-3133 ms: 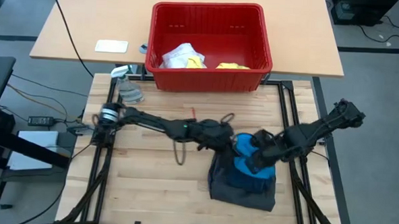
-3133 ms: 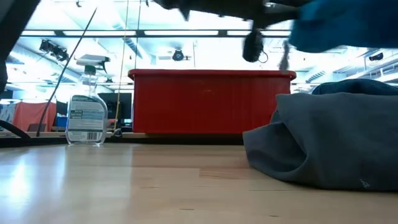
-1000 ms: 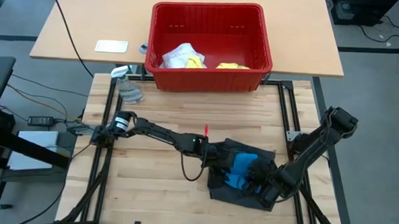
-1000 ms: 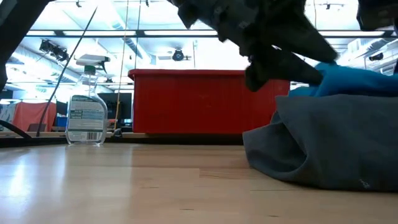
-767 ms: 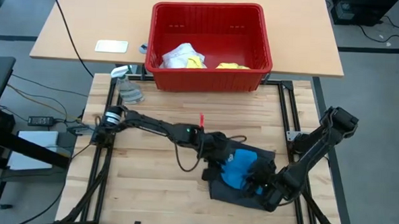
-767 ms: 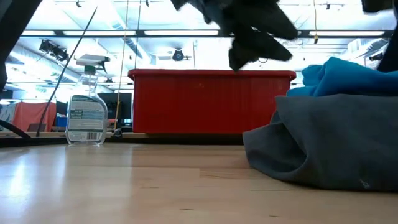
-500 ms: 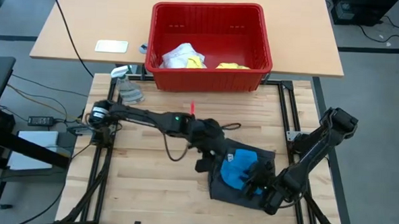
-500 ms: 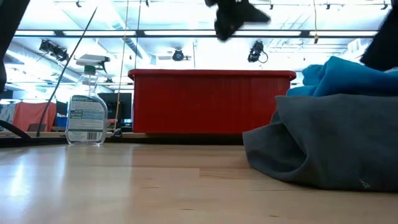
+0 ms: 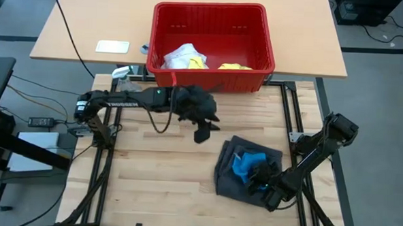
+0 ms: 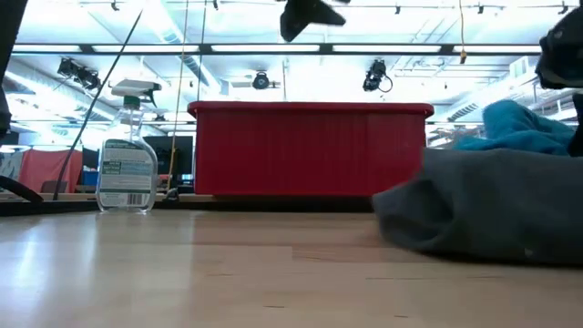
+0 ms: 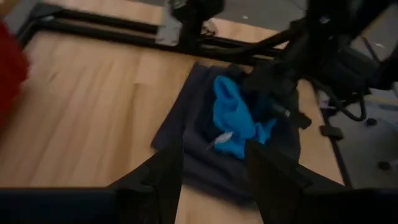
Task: Fold laundry
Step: Stack the blue shorts on top of the dark blue shorts, then remove the yellow shirt from the red laundry bin
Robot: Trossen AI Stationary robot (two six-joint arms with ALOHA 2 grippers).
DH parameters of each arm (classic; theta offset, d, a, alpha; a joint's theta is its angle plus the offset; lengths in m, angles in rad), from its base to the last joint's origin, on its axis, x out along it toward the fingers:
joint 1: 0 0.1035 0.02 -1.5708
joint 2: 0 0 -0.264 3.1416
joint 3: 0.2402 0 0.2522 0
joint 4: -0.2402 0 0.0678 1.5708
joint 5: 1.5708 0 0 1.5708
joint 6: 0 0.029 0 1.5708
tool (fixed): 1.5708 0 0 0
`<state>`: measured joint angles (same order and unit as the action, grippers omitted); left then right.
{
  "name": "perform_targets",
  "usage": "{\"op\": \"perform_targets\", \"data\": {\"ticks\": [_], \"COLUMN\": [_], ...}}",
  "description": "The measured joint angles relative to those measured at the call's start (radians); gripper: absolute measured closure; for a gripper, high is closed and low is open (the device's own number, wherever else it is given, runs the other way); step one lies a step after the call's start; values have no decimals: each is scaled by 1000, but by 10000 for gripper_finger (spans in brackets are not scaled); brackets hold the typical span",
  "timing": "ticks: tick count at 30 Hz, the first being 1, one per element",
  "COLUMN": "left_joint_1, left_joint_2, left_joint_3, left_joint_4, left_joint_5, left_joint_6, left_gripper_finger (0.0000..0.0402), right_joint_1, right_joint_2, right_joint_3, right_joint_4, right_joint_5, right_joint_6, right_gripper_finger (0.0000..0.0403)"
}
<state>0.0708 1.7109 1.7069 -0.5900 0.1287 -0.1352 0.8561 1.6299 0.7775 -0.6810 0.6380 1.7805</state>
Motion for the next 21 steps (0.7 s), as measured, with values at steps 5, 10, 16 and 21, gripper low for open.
{"op": "perform_targets", "data": {"ticks": [5,10,16,21], "left_joint_1": [48,89,207,334], "left_joint_2": [-7,-10,-52,-85], "left_joint_3": [0,0,-2,-2], "left_joint_4": [-8,-26,-65,-54], "left_joint_5": [0,-28,-77,-118], "left_joint_6": [-25,-40,-127,-139], "left_gripper_finger": [228,228,228,228], "right_joint_1": [42,60,-13,-204], "right_joint_2": [-146,-365,-620,-776], "right_joint_3": [-61,-47,12,34], "right_joint_4": [-150,-122,-166,-158], "right_joint_5": [-75,-83,-41,-5], "right_joint_6": [-8,-158,-339,-604], "right_gripper_finger": [288,287,265,224]}}
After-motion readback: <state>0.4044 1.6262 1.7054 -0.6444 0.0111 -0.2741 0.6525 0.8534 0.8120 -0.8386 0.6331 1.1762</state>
